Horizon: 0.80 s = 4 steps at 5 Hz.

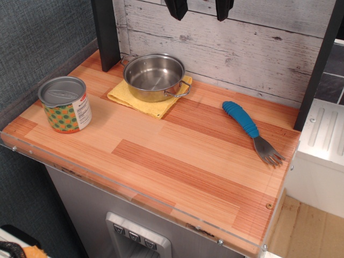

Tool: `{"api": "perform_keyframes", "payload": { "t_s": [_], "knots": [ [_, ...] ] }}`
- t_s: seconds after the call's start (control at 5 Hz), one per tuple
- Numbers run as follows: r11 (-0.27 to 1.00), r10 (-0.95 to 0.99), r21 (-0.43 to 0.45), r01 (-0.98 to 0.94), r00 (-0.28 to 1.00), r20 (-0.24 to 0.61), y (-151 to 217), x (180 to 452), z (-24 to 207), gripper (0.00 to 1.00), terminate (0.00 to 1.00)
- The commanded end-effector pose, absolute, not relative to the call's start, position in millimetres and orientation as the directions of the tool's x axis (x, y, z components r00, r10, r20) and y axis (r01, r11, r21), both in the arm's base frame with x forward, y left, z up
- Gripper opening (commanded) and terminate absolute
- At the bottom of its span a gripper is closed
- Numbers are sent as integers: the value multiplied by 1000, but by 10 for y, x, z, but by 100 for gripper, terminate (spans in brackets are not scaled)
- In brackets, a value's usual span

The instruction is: Put the blue fork h1orizontally along the edge of the counter in front of the can.

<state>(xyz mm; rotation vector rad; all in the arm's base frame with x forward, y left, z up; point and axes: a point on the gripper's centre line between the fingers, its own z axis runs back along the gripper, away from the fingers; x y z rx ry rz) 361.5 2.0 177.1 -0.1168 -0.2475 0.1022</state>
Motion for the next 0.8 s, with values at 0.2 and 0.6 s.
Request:
{"api": "perform_keyframes", "payload": {
  "t_s": [0.2, 0.6],
  "knots": [
    [959, 280, -117, -258, 922, 266, -62, 3567, 1741, 100, 0],
    [890, 449, -44, -454, 855, 261, -493, 3631, 1426, 100, 0]
  ]
}}
